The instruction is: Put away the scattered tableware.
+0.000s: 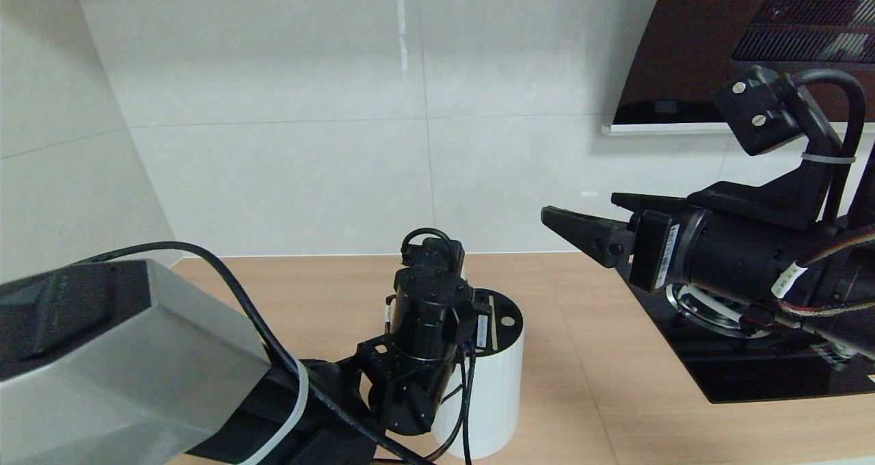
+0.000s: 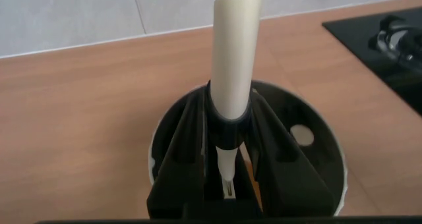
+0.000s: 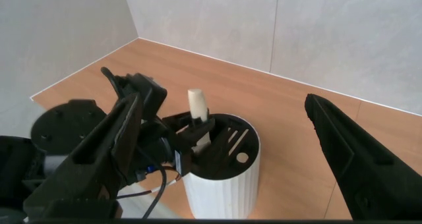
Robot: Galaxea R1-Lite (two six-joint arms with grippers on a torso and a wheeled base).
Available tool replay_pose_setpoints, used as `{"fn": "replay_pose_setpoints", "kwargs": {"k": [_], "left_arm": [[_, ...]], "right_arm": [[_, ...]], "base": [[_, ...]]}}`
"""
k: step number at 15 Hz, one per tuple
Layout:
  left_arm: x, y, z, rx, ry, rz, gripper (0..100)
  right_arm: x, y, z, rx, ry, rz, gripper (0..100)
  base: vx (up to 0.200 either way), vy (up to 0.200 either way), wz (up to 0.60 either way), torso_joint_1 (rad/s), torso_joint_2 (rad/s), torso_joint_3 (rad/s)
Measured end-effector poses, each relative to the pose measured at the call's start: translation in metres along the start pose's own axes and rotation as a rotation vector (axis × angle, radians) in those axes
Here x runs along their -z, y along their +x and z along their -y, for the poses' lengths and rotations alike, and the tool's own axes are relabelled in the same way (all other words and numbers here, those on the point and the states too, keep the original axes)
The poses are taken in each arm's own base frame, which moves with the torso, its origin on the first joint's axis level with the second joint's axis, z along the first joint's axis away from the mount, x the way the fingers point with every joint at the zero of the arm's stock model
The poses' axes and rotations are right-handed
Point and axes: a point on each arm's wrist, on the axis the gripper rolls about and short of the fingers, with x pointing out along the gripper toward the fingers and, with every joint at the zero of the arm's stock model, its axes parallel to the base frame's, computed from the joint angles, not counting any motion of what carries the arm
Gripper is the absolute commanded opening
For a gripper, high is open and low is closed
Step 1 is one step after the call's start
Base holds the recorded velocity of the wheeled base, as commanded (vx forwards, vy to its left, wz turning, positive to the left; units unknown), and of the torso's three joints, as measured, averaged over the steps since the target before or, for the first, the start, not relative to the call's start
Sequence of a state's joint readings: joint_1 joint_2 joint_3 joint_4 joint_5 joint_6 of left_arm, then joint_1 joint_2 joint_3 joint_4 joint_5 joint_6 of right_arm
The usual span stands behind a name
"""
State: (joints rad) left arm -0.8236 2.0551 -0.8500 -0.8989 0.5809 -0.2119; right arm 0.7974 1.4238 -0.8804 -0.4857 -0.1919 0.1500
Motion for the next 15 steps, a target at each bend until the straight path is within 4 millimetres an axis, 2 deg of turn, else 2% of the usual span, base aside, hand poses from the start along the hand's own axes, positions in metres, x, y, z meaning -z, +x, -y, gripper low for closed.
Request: {"fn": "replay_pose_setpoints", "kwargs": {"k": [3,4,12,15], "left_arm": [[0.001,0.0,0.0,-0.001,0.0,-0.001,0],[0.001,0.0,0.0,-0.001,0.0,-0.002,100],[-0.001,-0.003,0.001,0.003,-0.002,0.005,100],[-0.01,-0.01,-0.002,0.006,-0.009,0.026,100]], "right_arm": [[0.0,0.0,0.0,0.0,0.0,0.0,100],[0.0,0.0,0.0,0.0,0.0,-0.001,100],[0.0,0.0,0.0,0.0,0.0,-0.001,100],[0.0,0.0,0.0,0.0,0.0,-0.001,100]], "base": [[0.0,0.0,0.0,0.0,0.0,0.0],[0.0,0.0,0.0,0.0,0.0,0.0],[0.0,0.0,0.0,0.0,0.0,0.0],[0.0,0.0,0.0,0.0,0.0,0.0]]}}
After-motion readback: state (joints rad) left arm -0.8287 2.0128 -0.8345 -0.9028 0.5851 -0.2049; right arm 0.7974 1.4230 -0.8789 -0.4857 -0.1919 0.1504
